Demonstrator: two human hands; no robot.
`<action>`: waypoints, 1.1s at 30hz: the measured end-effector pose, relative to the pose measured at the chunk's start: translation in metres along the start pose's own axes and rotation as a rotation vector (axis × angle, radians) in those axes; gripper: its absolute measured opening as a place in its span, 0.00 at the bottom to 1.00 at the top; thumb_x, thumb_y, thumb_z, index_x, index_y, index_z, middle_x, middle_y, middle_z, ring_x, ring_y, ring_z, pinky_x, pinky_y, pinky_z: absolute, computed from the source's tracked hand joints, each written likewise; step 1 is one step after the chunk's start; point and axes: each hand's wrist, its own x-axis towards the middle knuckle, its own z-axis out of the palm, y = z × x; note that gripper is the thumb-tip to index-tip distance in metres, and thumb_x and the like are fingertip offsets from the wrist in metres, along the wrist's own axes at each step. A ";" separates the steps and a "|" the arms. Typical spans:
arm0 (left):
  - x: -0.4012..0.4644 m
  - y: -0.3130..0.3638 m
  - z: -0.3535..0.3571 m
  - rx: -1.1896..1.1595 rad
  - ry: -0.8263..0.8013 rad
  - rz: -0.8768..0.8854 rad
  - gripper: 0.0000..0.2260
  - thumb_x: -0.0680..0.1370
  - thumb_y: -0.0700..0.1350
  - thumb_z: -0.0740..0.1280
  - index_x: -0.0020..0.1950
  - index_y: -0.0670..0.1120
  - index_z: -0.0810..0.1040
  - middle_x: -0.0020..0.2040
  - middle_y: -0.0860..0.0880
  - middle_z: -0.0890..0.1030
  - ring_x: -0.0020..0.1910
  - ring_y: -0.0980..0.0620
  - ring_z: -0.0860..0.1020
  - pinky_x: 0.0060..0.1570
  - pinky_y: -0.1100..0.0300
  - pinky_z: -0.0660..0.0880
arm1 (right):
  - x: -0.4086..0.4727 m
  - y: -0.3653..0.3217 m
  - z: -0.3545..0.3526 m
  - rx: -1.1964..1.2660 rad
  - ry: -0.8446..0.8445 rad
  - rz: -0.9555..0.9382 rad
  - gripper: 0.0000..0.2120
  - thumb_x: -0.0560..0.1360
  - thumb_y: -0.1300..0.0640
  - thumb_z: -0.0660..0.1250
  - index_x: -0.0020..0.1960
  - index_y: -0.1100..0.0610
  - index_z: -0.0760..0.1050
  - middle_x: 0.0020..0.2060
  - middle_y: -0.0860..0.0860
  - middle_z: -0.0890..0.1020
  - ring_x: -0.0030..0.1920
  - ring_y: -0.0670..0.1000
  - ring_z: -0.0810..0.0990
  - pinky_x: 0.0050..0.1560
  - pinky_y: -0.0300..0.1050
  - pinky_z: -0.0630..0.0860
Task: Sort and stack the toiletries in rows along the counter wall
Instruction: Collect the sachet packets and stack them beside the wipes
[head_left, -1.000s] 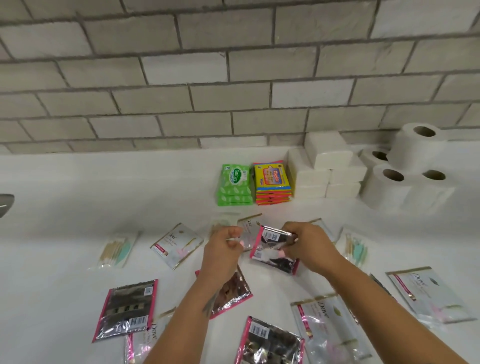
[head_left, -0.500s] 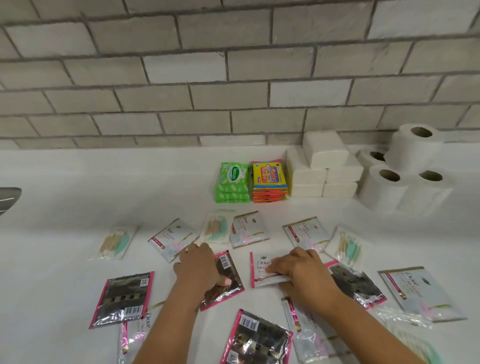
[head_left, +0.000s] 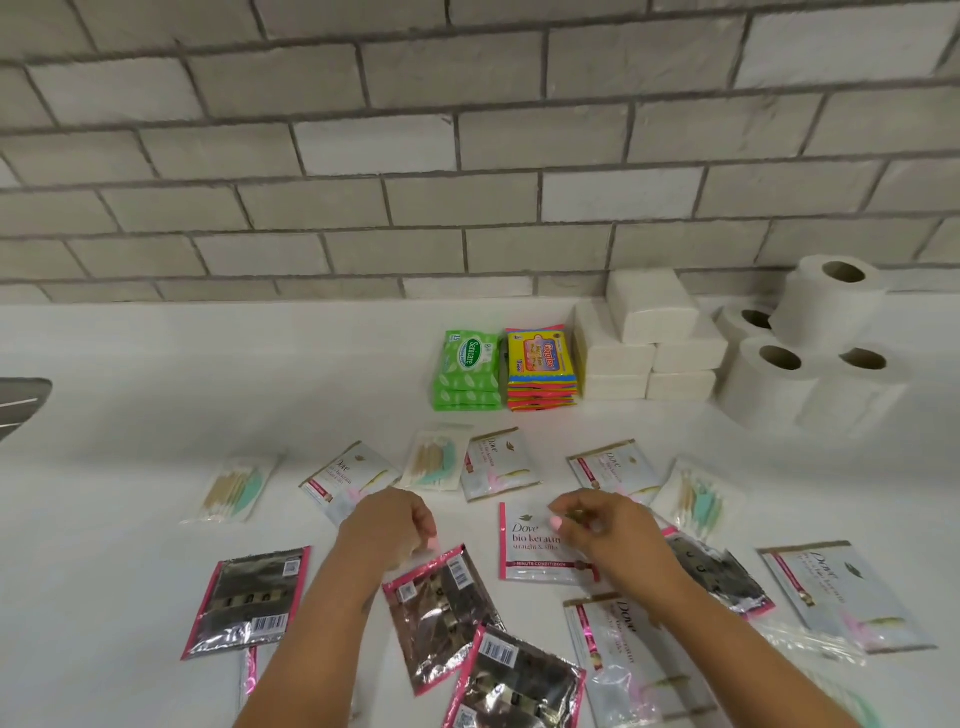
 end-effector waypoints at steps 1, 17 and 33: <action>-0.001 0.000 -0.001 -0.021 -0.022 0.016 0.12 0.73 0.37 0.67 0.35 0.53 0.75 0.40 0.58 0.78 0.35 0.58 0.76 0.44 0.64 0.76 | 0.000 -0.001 -0.001 0.026 0.000 0.016 0.07 0.74 0.49 0.69 0.51 0.47 0.80 0.45 0.42 0.82 0.45 0.41 0.79 0.49 0.37 0.75; -0.005 0.000 0.007 -0.032 0.002 0.112 0.11 0.70 0.47 0.74 0.41 0.51 0.71 0.40 0.54 0.74 0.41 0.55 0.74 0.40 0.66 0.74 | -0.006 -0.009 0.005 0.203 0.016 0.083 0.04 0.73 0.54 0.70 0.48 0.48 0.80 0.42 0.43 0.83 0.44 0.39 0.79 0.43 0.29 0.73; -0.022 0.022 -0.005 -0.397 0.287 0.513 0.29 0.63 0.29 0.73 0.24 0.66 0.77 0.53 0.65 0.72 0.60 0.54 0.71 0.62 0.48 0.70 | -0.022 -0.037 0.018 0.930 -0.197 0.422 0.17 0.81 0.49 0.56 0.53 0.62 0.74 0.38 0.58 0.82 0.30 0.53 0.79 0.36 0.47 0.78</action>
